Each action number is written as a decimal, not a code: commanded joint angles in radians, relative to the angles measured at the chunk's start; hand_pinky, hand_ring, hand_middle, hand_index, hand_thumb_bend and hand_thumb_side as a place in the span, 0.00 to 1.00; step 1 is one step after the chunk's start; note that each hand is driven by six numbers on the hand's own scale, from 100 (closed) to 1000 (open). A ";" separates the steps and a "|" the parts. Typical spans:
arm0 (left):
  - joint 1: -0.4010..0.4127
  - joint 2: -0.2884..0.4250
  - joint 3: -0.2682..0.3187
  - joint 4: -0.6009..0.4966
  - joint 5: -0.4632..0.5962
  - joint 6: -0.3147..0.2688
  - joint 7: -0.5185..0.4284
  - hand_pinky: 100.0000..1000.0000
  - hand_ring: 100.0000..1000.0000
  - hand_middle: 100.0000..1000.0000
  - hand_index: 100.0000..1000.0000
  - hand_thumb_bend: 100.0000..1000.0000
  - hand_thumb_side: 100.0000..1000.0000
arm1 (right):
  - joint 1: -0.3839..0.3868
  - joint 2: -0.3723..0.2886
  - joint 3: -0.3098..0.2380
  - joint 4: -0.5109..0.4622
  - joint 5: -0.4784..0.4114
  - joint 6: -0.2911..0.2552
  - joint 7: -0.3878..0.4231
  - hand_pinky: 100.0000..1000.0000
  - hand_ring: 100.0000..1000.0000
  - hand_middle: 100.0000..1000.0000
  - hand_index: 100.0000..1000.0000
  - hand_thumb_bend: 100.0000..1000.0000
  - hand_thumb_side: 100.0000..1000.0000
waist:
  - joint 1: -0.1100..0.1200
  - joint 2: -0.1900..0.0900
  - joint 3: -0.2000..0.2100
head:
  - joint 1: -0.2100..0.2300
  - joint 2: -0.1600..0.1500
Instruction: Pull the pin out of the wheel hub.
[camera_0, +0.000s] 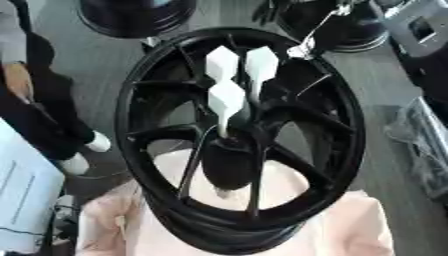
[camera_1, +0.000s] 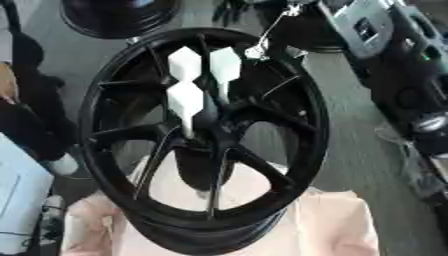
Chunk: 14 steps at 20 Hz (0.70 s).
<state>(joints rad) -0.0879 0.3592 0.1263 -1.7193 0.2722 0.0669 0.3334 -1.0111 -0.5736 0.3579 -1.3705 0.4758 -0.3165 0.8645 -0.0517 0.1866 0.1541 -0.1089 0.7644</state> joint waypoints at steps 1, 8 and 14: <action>-0.002 0.014 0.012 -0.007 0.002 -0.002 0.006 0.50 0.73 0.59 0.65 0.12 0.79 | -0.013 -0.023 0.008 -0.029 -0.026 -0.054 0.043 0.86 0.82 0.76 0.91 0.01 0.29 | 0.005 -0.024 -0.004 | -0.003 0.006; 0.003 0.014 0.012 -0.002 -0.001 -0.003 0.007 0.50 0.73 0.59 0.65 0.12 0.79 | -0.004 -0.021 0.022 -0.034 -0.051 -0.027 0.043 0.85 0.81 0.76 0.91 0.00 0.28 | 0.003 -0.026 -0.008 | -0.001 0.006; 0.004 0.013 0.012 0.001 -0.005 -0.003 0.006 0.50 0.73 0.59 0.65 0.12 0.79 | 0.012 -0.018 0.041 -0.016 -0.055 -0.012 0.043 0.85 0.81 0.76 0.91 0.00 0.32 | 0.002 -0.023 -0.009 | -0.005 0.006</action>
<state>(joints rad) -0.0795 0.3591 0.1266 -1.7070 0.2715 0.0647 0.3380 -0.9840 -0.5736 0.4035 -1.3833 0.4267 -0.3022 0.8788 -0.0534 0.1843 0.1456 -0.1112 0.7644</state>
